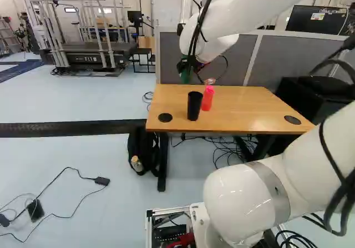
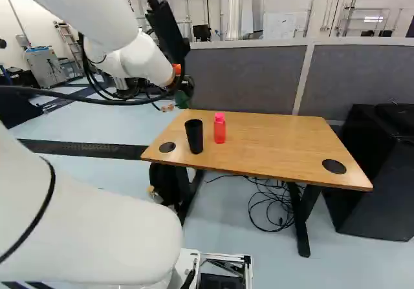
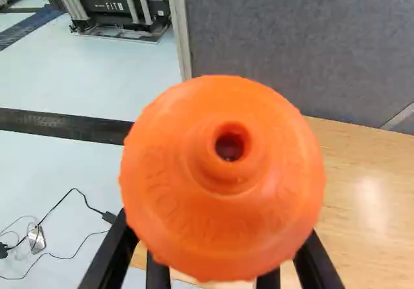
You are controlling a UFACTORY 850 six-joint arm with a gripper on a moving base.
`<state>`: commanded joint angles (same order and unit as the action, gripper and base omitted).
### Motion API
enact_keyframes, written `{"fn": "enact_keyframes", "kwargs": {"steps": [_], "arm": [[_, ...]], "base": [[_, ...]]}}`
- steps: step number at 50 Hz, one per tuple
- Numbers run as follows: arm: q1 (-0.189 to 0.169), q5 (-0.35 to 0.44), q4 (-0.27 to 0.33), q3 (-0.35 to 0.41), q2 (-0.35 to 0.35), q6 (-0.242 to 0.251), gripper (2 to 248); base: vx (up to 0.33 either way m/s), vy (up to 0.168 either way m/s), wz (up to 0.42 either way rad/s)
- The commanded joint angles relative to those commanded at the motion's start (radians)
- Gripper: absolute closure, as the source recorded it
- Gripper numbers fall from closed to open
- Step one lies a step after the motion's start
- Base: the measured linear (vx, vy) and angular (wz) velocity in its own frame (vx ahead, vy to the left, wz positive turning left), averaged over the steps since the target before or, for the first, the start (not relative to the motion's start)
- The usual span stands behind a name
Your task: Pick up the green bottle from the table
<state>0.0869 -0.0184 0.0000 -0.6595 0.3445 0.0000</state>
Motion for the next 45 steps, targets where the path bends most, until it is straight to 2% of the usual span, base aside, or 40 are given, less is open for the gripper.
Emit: {"fn": "enact_keyframes", "kwargs": {"steps": [23,45], "arm": [[0.000,0.000,0.000,0.000,0.000,0.000,129],[0.000,0.000,0.000,0.000,0.000,0.000,129]], "base": [[-0.021,0.000,0.017],[-0.252,-0.005,0.002]]}}
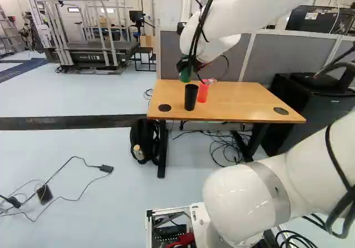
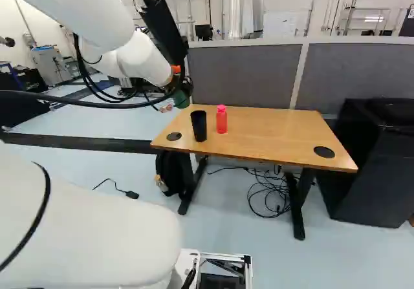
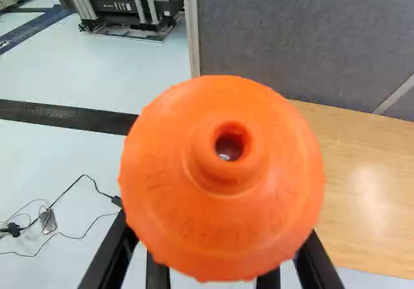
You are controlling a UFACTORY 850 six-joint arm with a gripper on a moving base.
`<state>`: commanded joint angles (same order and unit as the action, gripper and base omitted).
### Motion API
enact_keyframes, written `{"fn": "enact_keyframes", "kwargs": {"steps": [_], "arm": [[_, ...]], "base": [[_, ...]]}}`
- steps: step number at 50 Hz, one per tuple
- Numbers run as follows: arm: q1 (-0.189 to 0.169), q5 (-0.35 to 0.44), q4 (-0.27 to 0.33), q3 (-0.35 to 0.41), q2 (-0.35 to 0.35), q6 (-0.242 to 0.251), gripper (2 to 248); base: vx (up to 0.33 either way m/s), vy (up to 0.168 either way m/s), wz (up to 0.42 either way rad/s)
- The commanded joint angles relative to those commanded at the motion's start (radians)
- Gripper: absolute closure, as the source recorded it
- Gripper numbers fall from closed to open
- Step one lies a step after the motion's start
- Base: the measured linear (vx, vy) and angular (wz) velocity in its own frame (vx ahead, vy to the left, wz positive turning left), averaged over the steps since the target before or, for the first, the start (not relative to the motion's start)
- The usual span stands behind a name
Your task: Pick up the green bottle from the table
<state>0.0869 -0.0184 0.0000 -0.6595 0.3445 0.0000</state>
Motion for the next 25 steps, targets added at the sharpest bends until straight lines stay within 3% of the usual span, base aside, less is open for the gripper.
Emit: {"fn": "enact_keyframes", "kwargs": {"steps": [25], "arm": [[0.000,0.000,0.000,0.000,0.000,0.000,129]], "base": [[-0.299,-0.008,-0.007]]}}
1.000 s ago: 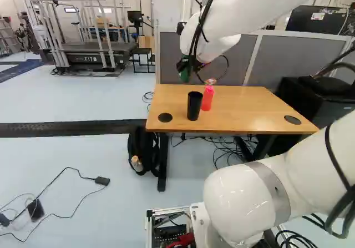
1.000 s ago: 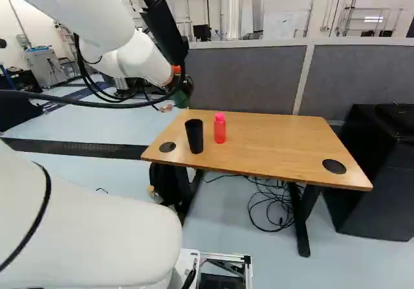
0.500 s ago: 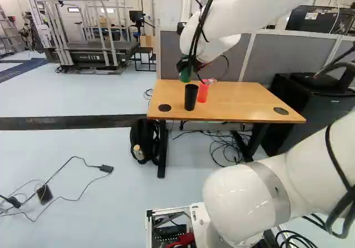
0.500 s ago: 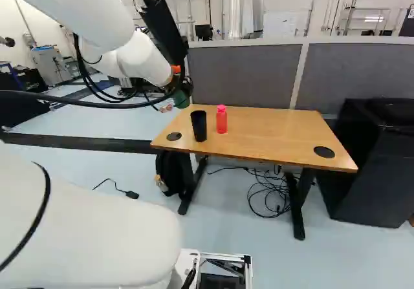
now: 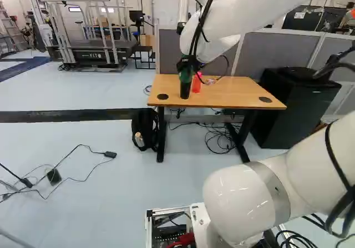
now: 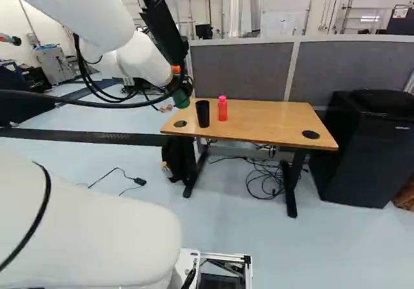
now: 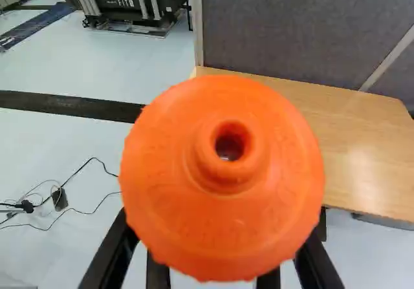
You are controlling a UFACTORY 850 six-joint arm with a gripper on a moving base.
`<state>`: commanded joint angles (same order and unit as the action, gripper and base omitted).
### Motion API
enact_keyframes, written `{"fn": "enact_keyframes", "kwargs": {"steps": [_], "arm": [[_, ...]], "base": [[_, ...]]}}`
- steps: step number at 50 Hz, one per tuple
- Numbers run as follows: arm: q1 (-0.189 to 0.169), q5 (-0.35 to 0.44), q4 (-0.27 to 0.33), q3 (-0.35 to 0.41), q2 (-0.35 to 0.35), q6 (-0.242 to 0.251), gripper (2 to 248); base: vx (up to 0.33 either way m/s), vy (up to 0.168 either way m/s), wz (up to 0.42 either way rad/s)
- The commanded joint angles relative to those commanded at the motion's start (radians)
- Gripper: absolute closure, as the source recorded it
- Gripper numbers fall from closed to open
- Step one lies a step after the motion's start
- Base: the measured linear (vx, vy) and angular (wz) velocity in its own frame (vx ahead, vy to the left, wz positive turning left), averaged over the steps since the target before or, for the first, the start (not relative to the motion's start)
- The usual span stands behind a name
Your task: Pick up the green bottle from the table
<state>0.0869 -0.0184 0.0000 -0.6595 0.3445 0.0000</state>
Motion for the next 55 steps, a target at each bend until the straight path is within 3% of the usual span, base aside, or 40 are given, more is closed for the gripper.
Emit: {"fn": "enact_keyframes", "kwargs": {"steps": [22,55], "arm": [[0.000,0.000,0.000,0.000,0.000,0.000,129],[-0.001,0.011,0.000,0.007,-0.001,0.000,129]], "base": [[-0.281,-0.007,-0.008],[-0.004,0.000,0.000]]}}
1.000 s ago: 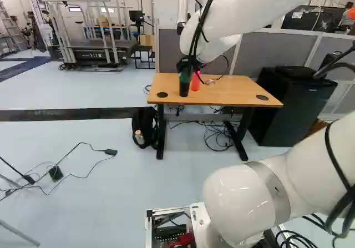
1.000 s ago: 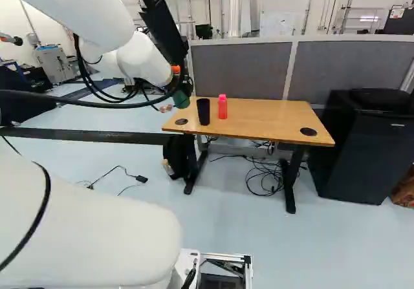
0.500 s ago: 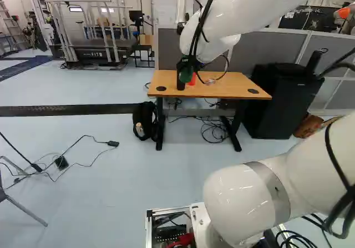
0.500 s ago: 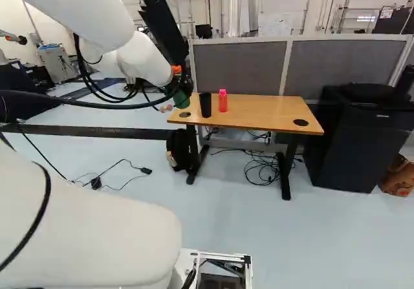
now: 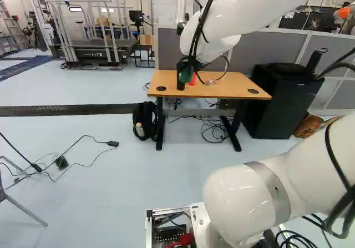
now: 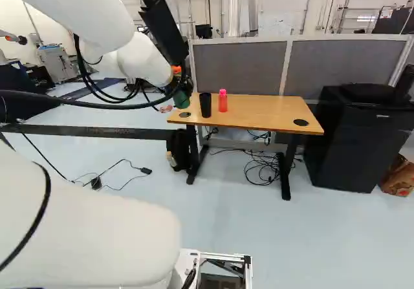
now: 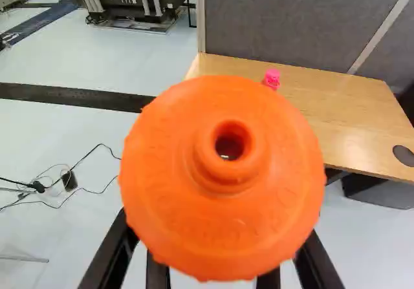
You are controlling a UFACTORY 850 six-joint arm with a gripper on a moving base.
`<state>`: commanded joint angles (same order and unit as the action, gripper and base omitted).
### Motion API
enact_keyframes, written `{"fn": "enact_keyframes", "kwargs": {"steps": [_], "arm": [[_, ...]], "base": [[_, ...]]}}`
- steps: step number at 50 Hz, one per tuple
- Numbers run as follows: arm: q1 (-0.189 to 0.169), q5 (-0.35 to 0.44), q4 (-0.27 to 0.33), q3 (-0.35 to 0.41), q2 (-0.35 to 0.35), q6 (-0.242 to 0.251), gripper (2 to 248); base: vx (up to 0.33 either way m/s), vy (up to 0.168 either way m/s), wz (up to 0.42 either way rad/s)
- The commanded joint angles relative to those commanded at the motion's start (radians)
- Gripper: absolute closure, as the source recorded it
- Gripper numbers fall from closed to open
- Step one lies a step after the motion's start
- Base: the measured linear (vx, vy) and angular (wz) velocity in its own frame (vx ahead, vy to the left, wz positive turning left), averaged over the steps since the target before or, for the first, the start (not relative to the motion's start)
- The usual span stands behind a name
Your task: Pick up the green bottle from the table
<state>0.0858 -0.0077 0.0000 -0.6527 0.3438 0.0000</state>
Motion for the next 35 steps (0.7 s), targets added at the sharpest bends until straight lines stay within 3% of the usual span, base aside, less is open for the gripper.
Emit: {"fn": "enact_keyframes", "kwargs": {"steps": [35], "arm": [[-0.012,0.122,0.000,0.079,-0.009,0.000,129]], "base": [[0.000,0.000,0.000]]}}
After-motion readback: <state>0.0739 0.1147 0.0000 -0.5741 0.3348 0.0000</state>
